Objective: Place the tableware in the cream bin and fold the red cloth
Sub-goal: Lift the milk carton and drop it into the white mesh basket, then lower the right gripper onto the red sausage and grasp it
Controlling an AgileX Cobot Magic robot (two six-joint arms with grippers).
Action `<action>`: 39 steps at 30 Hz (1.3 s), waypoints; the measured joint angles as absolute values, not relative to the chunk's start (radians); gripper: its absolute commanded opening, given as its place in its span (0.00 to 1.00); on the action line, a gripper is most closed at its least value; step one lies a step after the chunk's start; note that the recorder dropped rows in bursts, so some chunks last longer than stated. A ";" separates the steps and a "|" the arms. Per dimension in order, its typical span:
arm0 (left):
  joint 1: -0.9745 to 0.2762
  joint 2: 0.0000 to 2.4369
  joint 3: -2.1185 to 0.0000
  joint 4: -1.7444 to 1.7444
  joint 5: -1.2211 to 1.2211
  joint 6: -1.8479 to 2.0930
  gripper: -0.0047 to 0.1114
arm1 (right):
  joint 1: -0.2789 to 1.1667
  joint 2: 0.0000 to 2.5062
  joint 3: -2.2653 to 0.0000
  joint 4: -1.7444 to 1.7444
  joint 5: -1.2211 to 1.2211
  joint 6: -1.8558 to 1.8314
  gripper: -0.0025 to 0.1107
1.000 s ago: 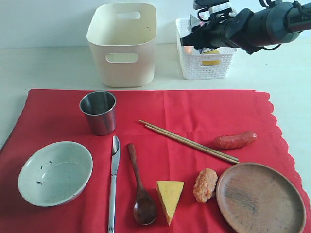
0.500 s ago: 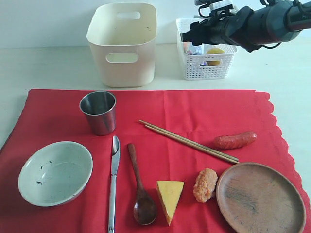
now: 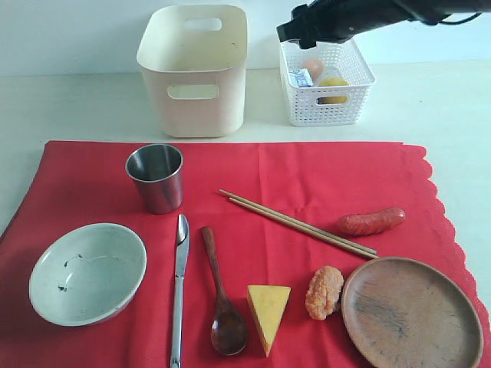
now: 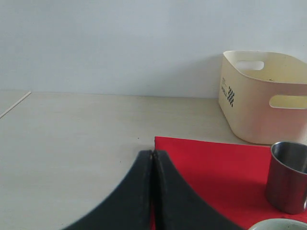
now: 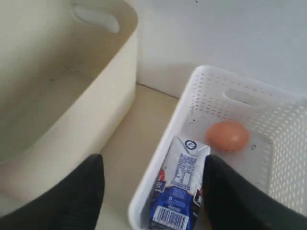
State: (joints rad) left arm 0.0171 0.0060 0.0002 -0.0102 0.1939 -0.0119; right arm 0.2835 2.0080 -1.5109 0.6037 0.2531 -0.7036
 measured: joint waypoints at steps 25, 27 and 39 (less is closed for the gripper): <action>0.017 0.006 0.000 -0.010 0.194 -0.012 0.06 | 0.283 1.510 -1.216 0.120 0.875 -0.303 0.20; 0.017 0.006 0.000 -0.010 0.194 -0.012 0.06 | 0.283 1.489 -1.173 0.120 0.875 -0.317 0.20; 0.017 0.006 0.000 -0.010 0.194 -0.012 0.06 | 0.283 1.455 -0.926 0.156 0.869 -0.587 0.20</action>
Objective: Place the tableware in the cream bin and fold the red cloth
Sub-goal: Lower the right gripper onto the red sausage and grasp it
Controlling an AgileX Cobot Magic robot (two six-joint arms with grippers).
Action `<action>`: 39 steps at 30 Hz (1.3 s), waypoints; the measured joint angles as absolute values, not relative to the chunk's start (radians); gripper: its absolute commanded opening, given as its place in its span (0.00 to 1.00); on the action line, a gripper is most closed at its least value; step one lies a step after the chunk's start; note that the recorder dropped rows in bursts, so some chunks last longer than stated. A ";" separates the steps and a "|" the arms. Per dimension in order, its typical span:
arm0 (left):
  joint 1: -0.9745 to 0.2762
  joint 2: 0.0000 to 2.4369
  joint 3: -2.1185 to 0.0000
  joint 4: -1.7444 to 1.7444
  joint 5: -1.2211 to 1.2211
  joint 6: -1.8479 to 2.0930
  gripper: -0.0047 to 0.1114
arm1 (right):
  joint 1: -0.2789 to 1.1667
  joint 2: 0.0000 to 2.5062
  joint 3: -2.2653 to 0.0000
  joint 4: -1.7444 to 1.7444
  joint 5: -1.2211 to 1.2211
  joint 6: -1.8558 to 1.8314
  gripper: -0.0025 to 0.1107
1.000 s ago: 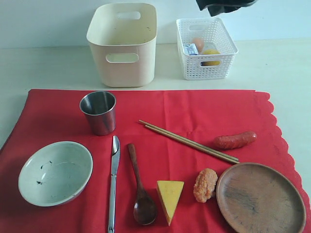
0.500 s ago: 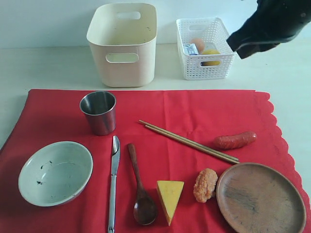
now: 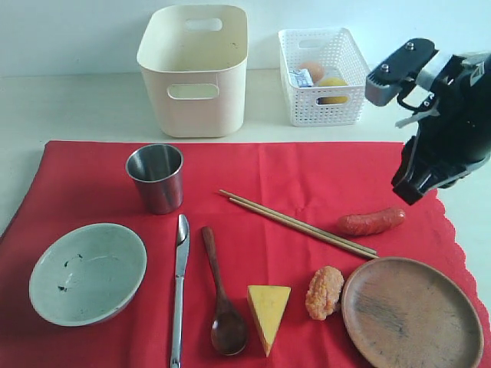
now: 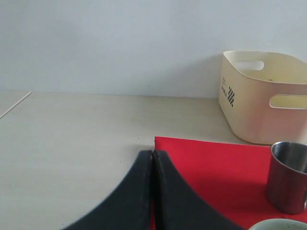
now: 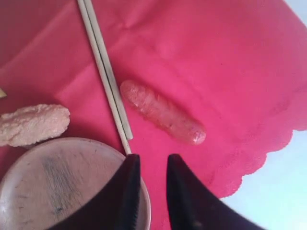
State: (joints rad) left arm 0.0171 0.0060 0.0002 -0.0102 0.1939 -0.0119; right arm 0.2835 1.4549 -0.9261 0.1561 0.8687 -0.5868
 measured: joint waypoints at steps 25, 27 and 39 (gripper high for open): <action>0.017 0.006 0.000 -0.010 0.194 -0.012 0.06 | 0.283 1.629 -0.847 0.176 0.709 -0.888 0.55; 0.017 0.006 0.000 -0.010 0.194 -0.012 0.06 | 0.286 1.646 -0.847 0.172 0.679 -0.905 0.55; 0.017 0.006 0.000 -0.010 0.194 -0.012 0.06 | 0.351 1.804 -0.847 0.055 0.462 -0.901 0.55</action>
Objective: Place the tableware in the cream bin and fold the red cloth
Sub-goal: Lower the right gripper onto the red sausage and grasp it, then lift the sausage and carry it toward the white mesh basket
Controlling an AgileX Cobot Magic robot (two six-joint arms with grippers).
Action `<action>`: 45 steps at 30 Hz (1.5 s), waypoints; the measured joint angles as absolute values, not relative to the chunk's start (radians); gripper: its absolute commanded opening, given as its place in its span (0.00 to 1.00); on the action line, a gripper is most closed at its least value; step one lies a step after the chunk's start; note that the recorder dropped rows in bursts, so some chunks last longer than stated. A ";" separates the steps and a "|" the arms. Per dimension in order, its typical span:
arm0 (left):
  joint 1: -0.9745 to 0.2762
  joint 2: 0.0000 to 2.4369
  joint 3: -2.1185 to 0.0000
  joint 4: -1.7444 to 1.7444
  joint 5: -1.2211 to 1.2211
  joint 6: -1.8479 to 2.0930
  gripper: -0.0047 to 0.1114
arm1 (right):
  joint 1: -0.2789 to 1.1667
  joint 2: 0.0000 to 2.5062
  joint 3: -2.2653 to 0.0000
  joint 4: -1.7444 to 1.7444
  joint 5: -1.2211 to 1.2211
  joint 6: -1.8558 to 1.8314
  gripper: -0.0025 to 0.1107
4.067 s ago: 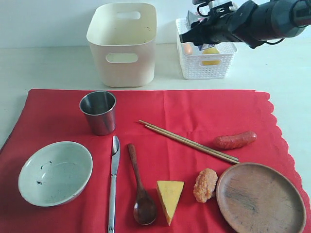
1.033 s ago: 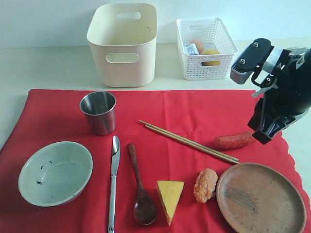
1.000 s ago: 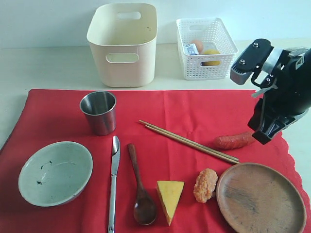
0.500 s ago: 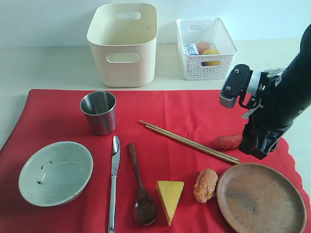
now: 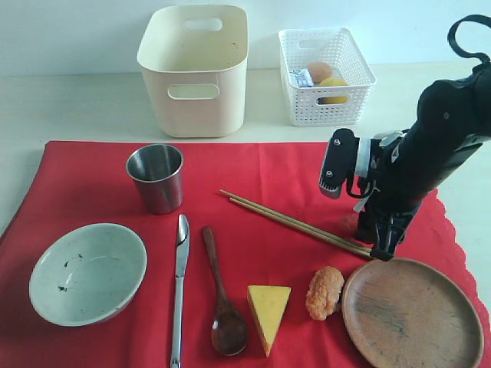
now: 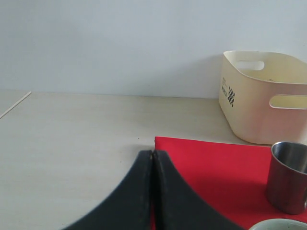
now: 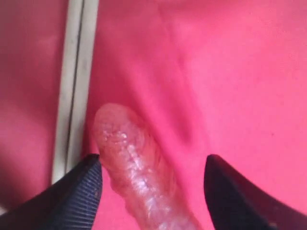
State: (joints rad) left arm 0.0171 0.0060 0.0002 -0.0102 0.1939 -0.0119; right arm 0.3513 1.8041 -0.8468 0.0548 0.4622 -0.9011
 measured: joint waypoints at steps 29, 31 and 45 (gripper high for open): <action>0.017 0.006 0.000 -0.010 0.194 -0.012 0.06 | 0.351 1.831 -0.847 0.049 0.381 -0.887 0.02; 0.017 0.006 0.000 -0.010 0.194 -0.012 0.06 | 0.351 1.831 -0.847 0.049 0.381 -0.887 0.02; 0.017 0.006 0.000 -0.010 0.194 -0.012 0.06 | 0.351 1.744 -0.847 0.049 0.384 -0.875 0.02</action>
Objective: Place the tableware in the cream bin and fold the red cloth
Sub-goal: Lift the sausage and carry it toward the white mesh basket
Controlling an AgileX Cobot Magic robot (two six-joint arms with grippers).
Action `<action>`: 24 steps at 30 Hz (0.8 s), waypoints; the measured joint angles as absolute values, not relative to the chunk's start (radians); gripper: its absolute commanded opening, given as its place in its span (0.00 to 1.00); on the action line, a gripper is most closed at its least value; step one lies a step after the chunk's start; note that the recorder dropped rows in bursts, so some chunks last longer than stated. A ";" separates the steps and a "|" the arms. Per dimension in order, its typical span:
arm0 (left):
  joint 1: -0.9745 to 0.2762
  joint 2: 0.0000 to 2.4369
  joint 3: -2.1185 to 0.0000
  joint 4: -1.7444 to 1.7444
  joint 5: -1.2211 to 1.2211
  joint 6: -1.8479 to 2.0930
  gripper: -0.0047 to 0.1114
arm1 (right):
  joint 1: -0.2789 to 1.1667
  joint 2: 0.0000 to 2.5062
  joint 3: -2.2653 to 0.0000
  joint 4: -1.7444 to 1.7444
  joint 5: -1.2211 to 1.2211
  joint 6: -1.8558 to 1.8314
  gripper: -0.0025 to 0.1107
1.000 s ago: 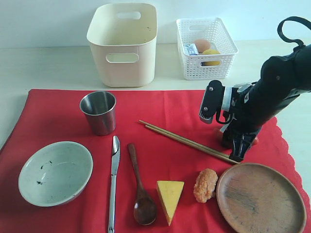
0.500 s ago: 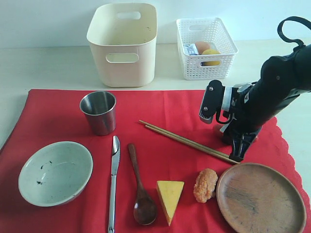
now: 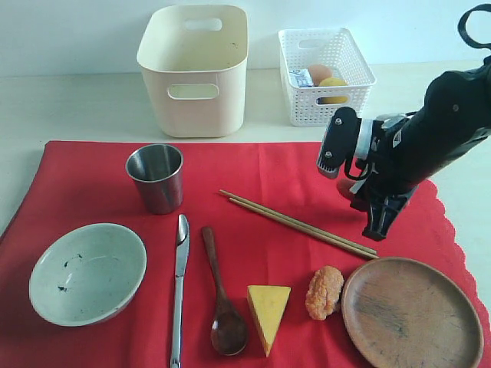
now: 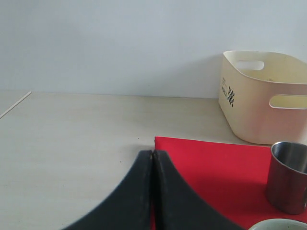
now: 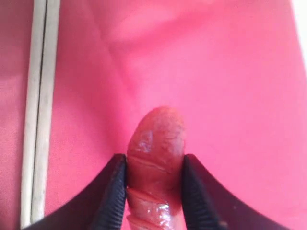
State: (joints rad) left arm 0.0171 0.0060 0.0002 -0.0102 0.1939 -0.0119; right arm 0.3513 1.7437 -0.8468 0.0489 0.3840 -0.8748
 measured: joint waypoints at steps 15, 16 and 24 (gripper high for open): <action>0.017 0.006 0.000 -0.010 0.194 -0.012 0.06 | 0.351 1.575 -0.847 0.049 0.315 -0.768 0.02; 0.017 0.006 0.000 -0.010 0.194 -0.012 0.06 | 0.351 1.570 -0.847 0.049 0.302 -0.758 0.02; 0.017 0.006 0.000 -0.010 0.194 -0.012 0.06 | 0.351 1.552 -0.845 0.049 0.145 -0.714 0.02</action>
State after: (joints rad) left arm 0.0171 0.0060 0.0002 -0.0102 0.1939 -0.0119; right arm 0.3513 1.5523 -0.8452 0.0489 0.1446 -0.7143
